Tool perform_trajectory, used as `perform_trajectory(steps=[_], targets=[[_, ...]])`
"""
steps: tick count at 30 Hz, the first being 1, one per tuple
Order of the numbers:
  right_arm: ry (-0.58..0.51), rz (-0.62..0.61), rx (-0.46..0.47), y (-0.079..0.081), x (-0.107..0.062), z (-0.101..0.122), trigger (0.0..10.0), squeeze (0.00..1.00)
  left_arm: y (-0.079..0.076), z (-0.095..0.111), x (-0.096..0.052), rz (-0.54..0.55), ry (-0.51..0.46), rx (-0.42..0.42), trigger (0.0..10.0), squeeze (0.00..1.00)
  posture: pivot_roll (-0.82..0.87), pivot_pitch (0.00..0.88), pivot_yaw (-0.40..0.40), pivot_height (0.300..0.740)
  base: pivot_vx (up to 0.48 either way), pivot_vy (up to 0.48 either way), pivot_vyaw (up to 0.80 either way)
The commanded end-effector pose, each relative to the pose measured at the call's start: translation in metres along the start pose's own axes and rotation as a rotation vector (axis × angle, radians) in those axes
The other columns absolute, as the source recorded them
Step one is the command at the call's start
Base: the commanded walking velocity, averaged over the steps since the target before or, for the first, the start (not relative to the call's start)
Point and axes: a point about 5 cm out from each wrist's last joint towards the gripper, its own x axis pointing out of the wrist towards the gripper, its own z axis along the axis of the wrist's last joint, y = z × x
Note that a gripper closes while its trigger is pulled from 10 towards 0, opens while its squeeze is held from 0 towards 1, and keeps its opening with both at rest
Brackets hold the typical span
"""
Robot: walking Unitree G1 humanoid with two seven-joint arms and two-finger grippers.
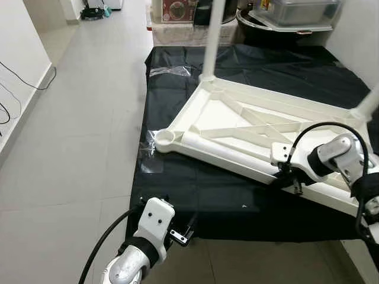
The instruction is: Building children table
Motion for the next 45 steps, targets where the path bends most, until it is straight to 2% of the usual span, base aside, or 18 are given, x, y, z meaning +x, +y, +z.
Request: perform_trajectory(steps=[1, 4, 7, 10, 15, 20, 27, 29, 33, 39, 40, 44, 45], targets=[[0.047, 0.055, -0.142, 0.003, 0.007, 0.009, 0.0, 0.00, 0.000, -0.004, 0.000, 0.004, 0.012, -0.006, 10.0, 0.00, 0.07, 0.141, -0.057, 0.740, 0.000, 0.000, 0.00], [0.103, 0.022, -0.239, 0.000, 0.011, 0.013, 0.0, 0.00, 0.000, -0.004, 0.000, 0.005, 0.014, -0.006, 10.0, 0.00, 0.08, 0.143, -0.056, 0.740, 0.000, 0.000, 0.00], [0.114, 0.015, -0.259, -0.001, 0.011, 0.014, 0.0, 0.00, 0.000, -0.004, 0.000, 0.005, 0.014, -0.006, 10.0, 0.00, 0.08, 0.143, -0.056, 0.740, 0.000, 0.000, 0.00], [0.236, -0.046, -0.349, -0.010, 0.003, 0.010, 0.0, 0.00, 0.000, -0.004, 0.000, 0.006, 0.014, -0.007, 10.0, 0.00, 0.08, 0.141, -0.056, 0.740, 0.000, 0.000, 0.00], [0.313, -0.076, -0.420, -0.014, -0.005, 0.005, 0.0, 0.00, 0.001, -0.005, 0.000, 0.010, 0.014, -0.008, 10.0, 0.00, 0.07, 0.143, -0.060, 0.740, 0.000, 0.000, 0.00], [0.347, -0.064, -0.465, -0.013, -0.005, 0.004, 0.0, 0.00, 0.001, -0.005, 0.000, 0.011, 0.016, -0.010, 10.0, 0.00, 0.07, 0.146, -0.058, 0.740, 0.000, 0.000, 0.00], [0.330, -0.054, -0.523, -0.012, 0.001, 0.007, 0.0, 0.00, 0.000, -0.005, 0.000, 0.010, 0.017, -0.010, 10.0, 0.00, 0.08, 0.143, -0.058, 0.740, 0.000, 0.000, 0.00], [0.402, -0.068, -0.577, -0.015, -0.001, 0.005, 0.0, 0.00, 0.001, -0.005, 0.000, 0.010, 0.018, -0.010, 10.0, 0.00, 0.08, 0.141, -0.057, 0.740, 0.000, 0.000, 0.00], [0.442, -0.085, -0.624, -0.017, -0.004, 0.005, 0.0, 0.00, 0.000, -0.006, 0.000, 0.009, 0.020, -0.008, 10.0, 0.00, 0.08, 0.138, -0.059, 0.740, 0.000, 0.000, 0.00], [0.451, -0.137, -0.642, -0.021, -0.003, 0.008, 0.0, 0.00, 0.000, -0.006, 0.000, 0.009, 0.022, -0.008, 10.0, 0.00, 0.08, 0.132, -0.056, 0.740, 0.000, 0.000, 0.00], [0.446, -0.141, -0.627, -0.022, -0.002, 0.009, 9.7, 0.00, 0.000, -0.006, 0.000, 0.009, 0.023, -0.007, 10.0, 0.00, 0.08, 0.132, -0.056, 0.740, 0.000, 0.000, 0.00], [0.437, -0.140, -0.610, -0.021, 0.000, 0.009, 10.0, 0.00, 0.000, -0.006, 0.000, 0.008, 0.023, -0.006, 10.0, 0.00, 0.08, 0.132, -0.054, 0.740, 0.000, 0.000, 0.00], [0.424, -0.137, -0.573, -0.021, 0.002, 0.009, 10.0, 0.00, 0.000, -0.007, 0.000, 0.008, 0.024, -0.006, 10.0, 0.00, 0.08, 0.128, -0.053, 0.740, 0.000, 0.000, 0.00]])
